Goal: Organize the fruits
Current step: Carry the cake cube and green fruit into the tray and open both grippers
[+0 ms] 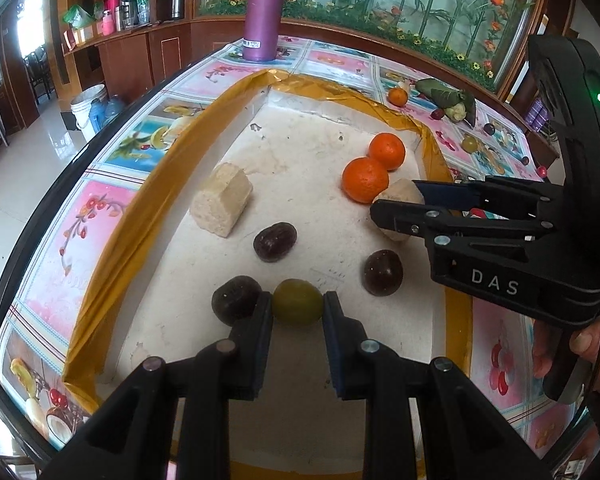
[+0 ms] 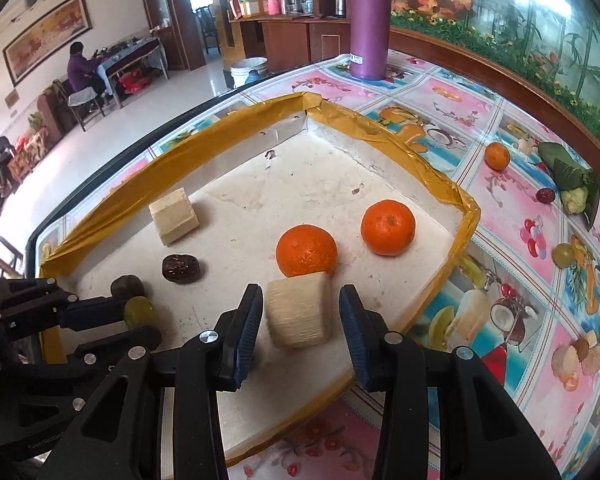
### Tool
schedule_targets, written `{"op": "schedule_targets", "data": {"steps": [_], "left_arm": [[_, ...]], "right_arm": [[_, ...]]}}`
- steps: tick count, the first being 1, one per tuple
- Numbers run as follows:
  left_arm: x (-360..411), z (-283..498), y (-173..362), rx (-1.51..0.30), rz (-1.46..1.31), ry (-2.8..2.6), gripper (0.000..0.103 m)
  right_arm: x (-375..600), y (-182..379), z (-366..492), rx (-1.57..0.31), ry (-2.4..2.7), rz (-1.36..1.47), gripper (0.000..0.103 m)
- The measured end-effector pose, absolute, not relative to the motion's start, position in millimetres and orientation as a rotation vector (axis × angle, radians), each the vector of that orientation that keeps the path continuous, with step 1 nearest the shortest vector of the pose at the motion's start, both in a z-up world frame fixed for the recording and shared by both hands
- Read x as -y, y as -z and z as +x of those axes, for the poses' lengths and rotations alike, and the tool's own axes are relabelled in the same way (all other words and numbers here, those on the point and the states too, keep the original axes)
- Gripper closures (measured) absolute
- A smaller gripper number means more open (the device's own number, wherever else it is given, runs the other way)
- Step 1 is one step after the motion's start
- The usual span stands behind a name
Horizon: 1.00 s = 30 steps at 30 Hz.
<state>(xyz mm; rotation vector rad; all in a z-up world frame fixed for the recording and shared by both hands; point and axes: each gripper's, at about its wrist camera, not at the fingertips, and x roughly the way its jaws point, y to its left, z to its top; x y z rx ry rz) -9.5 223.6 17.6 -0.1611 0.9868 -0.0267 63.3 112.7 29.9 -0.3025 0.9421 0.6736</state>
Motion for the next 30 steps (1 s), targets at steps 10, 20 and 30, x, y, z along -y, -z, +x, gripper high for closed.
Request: {"op": "schedule_targets", "data": {"steps": [10, 20, 30], "left_arm": [[-218, -9, -14, -0.989, -0.133, 0.020, 0.075], [-217, -18, -21, -0.976, -0.123, 0.006, 0.064], [-219, -31, -34, -0.935, -0.109, -0.065, 0.044]], "right_arm": [[-111, -29, 65, -0.935, -0.666, -0.308, 0.067], [-103, -42, 55, -0.922, -0.644, -0.289, 0.065], [-79, -58, 26, -0.908, -0.641, -0.270, 0.062]]}}
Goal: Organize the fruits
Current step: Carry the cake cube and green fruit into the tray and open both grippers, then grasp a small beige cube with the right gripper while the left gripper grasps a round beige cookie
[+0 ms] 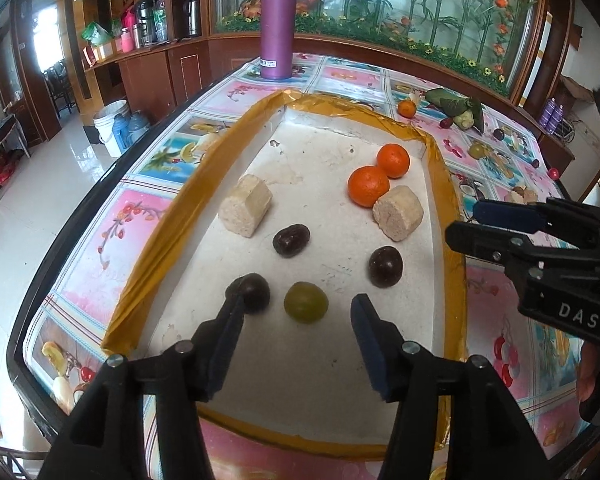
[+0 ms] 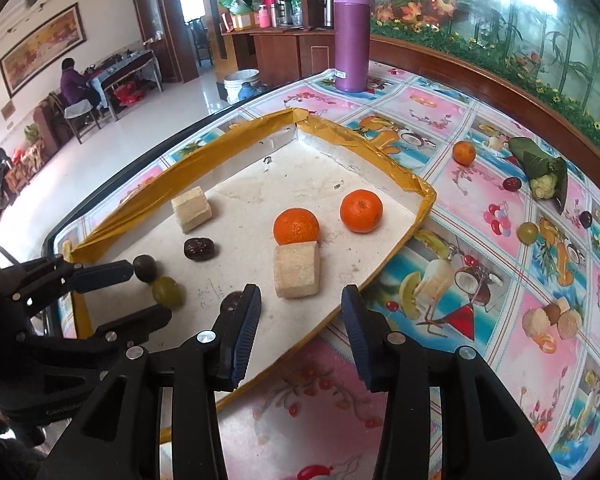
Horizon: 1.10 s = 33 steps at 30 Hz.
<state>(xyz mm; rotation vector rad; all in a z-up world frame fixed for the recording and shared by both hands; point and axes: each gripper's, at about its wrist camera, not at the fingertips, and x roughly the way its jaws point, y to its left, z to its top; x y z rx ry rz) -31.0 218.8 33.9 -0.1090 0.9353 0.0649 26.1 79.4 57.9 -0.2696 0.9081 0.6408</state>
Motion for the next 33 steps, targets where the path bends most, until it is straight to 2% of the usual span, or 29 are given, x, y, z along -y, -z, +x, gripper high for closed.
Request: {"op": "schedule_targets", "data": {"steps": [2, 11, 18, 25, 33], "left_arm": [[-217, -33, -37, -0.926, -0.103, -0.077, 0.042], [-190, -40, -55, -0.855, -0.076, -0.091, 0.031], [-146, -38, -65, -0.835, -0.046, -0.022, 0.024], [-107, -32, -62, -0.856, 0.001, 0.034, 0.022], [-73, -18, -55, -0.902, 0.067, 0.059, 0.022]], "right_arm": [[-72, -59, 18, -0.906, -0.634, -0.270, 0.062], [-21, -58, -12, -0.922, -0.580, -0.195, 0.050], [34, -49, -21, -0.939, -0.495, -0.104, 0.049], [108, -49, 6, -0.931, -0.350, 0.001, 0.049], [158, -44, 80, -0.928, -0.282, 0.016, 0.048]]}}
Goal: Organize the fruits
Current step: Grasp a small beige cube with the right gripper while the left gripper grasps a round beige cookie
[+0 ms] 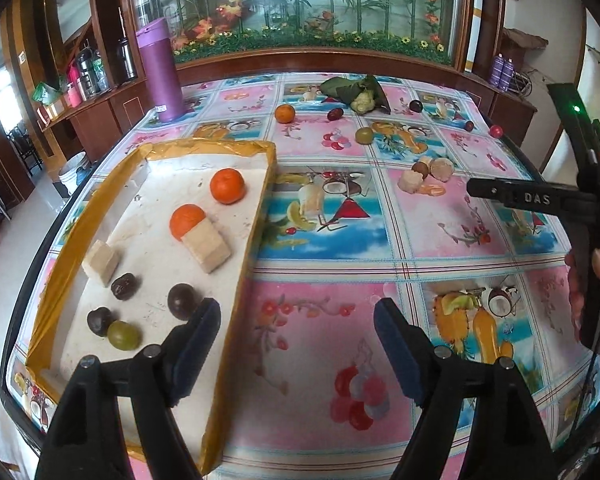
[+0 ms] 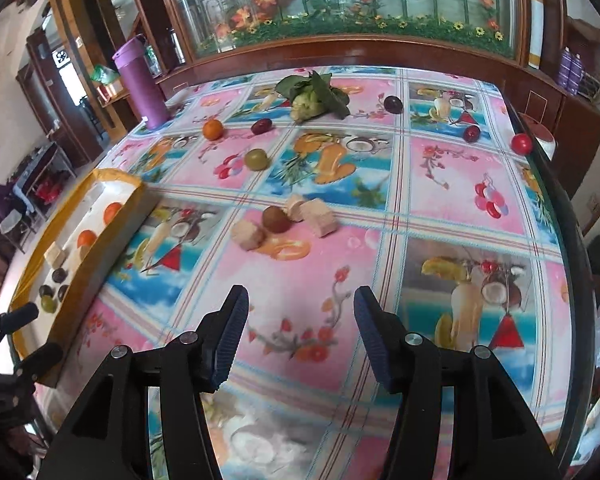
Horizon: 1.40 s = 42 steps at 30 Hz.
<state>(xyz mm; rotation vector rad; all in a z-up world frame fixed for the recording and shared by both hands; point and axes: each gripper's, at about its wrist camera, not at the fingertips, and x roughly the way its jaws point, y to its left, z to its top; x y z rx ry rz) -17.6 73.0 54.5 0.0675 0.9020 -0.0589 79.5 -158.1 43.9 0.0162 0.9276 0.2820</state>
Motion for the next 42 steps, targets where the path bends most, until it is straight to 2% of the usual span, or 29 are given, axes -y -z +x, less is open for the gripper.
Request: {"op": "schedule_targets", "data": {"steps": [5, 7, 10, 11, 12, 14, 21, 23, 25, 32, 36, 37, 38, 42], "left_arm": [[-59, -1, -53, -0.927, 0.072, 0.061, 0.022], [-53, 8, -52, -0.934, 0.068, 0.064, 0.022], [-40, 25, -49, -0.945, 0.079, 0.074, 0.022], [-35, 31, -48, -0.947, 0.085, 0.081, 0.022], [-29, 37, -47, -0.950, 0.092, 0.087, 0.022], [-16, 51, -46, -0.951, 0.098, 0.103, 0.022], [16, 98, -38, -0.934, 0.056, 0.146, 0.023], [23, 111, -32, -0.953, 0.045, 0.160, 0.033], [28, 121, -24, -0.986, 0.029, 0.176, 0.048], [40, 125, -17, -0.971, 0.065, 0.189, 0.075], [33, 125, -17, -0.982, 0.044, 0.205, 0.075], [30, 124, -17, -0.985, 0.036, 0.204, 0.075], [27, 124, -17, -0.986, 0.031, 0.202, 0.075], [19, 121, -17, -0.991, 0.010, 0.207, 0.075]], "right_arm": [[151, -26, 120, -0.941, -0.339, -0.037, 0.049], [149, -21, 129, -0.943, -0.359, -0.050, 0.052], [146, -18, 140, -0.942, -0.378, -0.078, 0.065], [145, -18, 142, -0.939, -0.384, -0.091, 0.076], [145, -18, 144, -0.937, -0.382, -0.105, 0.081], [147, -20, 143, -0.928, -0.387, -0.110, 0.086], [179, -37, 112, -0.875, -0.405, -0.005, 0.087], [188, -38, 105, -0.874, -0.406, 0.016, 0.087], [194, -36, 101, -0.883, -0.402, 0.029, 0.087], [199, -30, 109, -0.913, -0.430, 0.090, 0.086], [186, -27, 125, -0.925, -0.449, 0.088, 0.083], [183, -25, 128, -0.933, -0.461, 0.091, 0.080], [178, -22, 133, -0.953, -0.477, 0.086, 0.069], [161, -16, 138, -0.946, -0.464, 0.002, 0.069]]}}
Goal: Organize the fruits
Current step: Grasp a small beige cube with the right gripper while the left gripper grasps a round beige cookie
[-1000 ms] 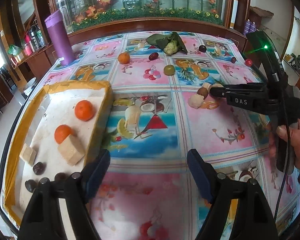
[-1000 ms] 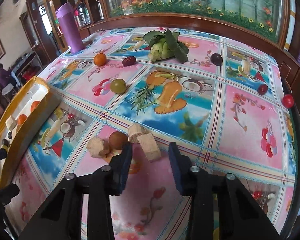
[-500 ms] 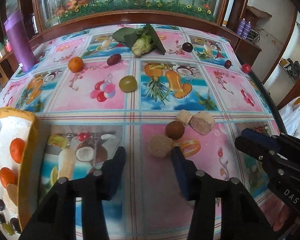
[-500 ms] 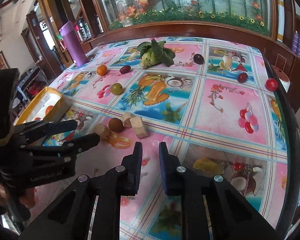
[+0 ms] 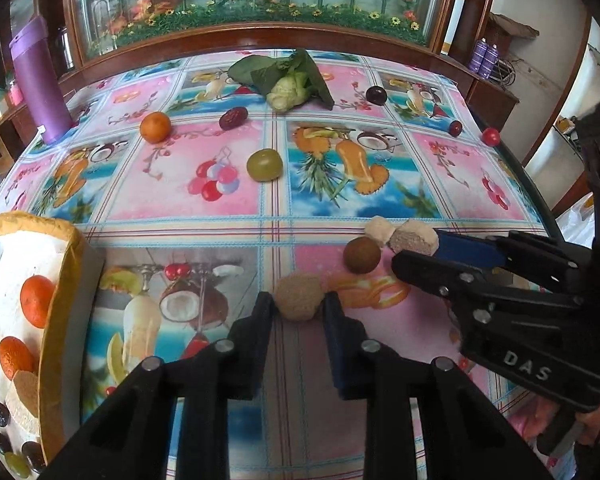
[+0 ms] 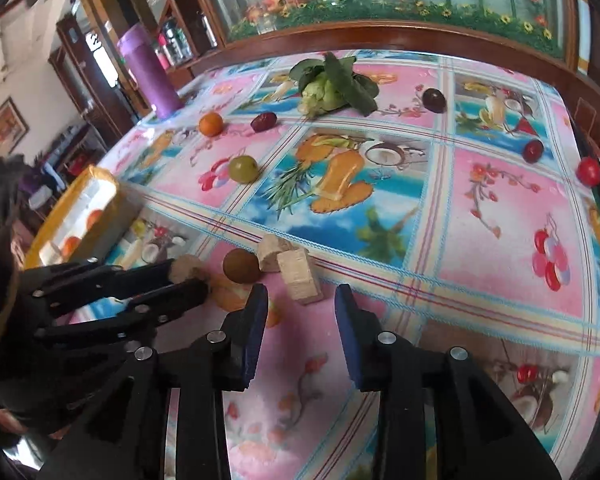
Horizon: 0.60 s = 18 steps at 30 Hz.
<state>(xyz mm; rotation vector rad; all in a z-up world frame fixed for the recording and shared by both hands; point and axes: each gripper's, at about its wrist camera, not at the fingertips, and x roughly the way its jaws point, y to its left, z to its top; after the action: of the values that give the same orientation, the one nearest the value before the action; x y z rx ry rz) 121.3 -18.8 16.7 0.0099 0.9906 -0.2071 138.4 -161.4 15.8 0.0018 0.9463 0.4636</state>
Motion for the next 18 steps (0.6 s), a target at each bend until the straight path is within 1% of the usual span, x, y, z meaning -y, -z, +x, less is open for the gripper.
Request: {"op": "schedule_targets", "data": {"steps": [1, 3, 5, 9, 18], "left_arm": [[17, 121, -17, -0.991, 0.004, 0.210, 0.075], [15, 118, -17, -0.997, -0.003, 0.214, 0.075], [13, 114, -18, -1.001, -0.014, 0.227, 0.075], [10, 101, -23, -1.001, -0.015, 0.245, 0.075], [-1, 54, -27, -1.024, -0.055, 0.307, 0.074]], "right_arm": [[159, -15, 140, -0.947, -0.461, -0.009, 0.070], [155, -14, 142, -0.942, -0.437, -0.054, 0.085], [153, -15, 141, -0.946, -0.426, -0.090, 0.087], [159, -21, 127, -0.972, -0.411, -0.080, 0.088], [174, -51, 65, -0.927, -0.389, -0.059, 0.088]]}}
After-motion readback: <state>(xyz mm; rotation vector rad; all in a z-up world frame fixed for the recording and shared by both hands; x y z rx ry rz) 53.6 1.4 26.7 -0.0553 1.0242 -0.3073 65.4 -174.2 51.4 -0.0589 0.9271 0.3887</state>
